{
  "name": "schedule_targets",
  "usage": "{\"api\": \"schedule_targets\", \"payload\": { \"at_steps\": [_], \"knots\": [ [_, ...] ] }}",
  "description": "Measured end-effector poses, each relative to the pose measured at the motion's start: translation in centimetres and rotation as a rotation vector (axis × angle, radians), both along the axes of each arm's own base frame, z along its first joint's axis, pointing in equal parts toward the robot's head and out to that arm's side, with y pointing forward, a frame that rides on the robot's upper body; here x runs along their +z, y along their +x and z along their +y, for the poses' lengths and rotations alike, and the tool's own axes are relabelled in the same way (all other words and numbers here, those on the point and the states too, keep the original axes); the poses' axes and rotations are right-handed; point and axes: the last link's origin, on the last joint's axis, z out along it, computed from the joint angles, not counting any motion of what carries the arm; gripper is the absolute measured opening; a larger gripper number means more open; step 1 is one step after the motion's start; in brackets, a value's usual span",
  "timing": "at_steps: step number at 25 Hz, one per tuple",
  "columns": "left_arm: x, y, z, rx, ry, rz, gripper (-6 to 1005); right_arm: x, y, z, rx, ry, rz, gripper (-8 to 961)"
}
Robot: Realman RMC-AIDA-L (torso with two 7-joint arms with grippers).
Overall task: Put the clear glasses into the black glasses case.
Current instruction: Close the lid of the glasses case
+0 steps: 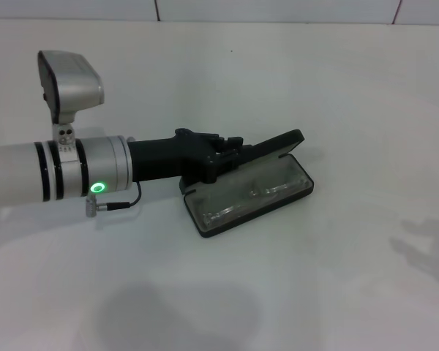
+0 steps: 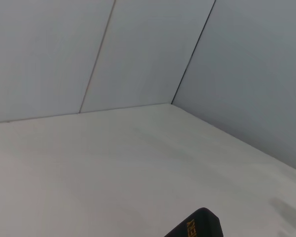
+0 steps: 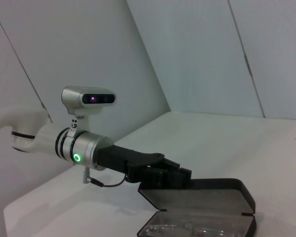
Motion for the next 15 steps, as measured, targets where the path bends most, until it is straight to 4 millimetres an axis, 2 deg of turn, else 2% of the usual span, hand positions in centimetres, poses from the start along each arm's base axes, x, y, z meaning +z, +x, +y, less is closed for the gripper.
{"api": "schedule_targets", "payload": {
  "at_steps": [8, 15],
  "knots": [
    [-0.5, 0.1, -0.9, -0.040, -0.049, 0.017, 224, -0.7, 0.4, -0.3, -0.007, -0.006, 0.034, 375],
    [-1.7, -0.2, -2.0, -0.069, -0.105, 0.061, 213, -1.1, 0.3, -0.2, -0.003, -0.017, 0.047, 374]
  ]
}}
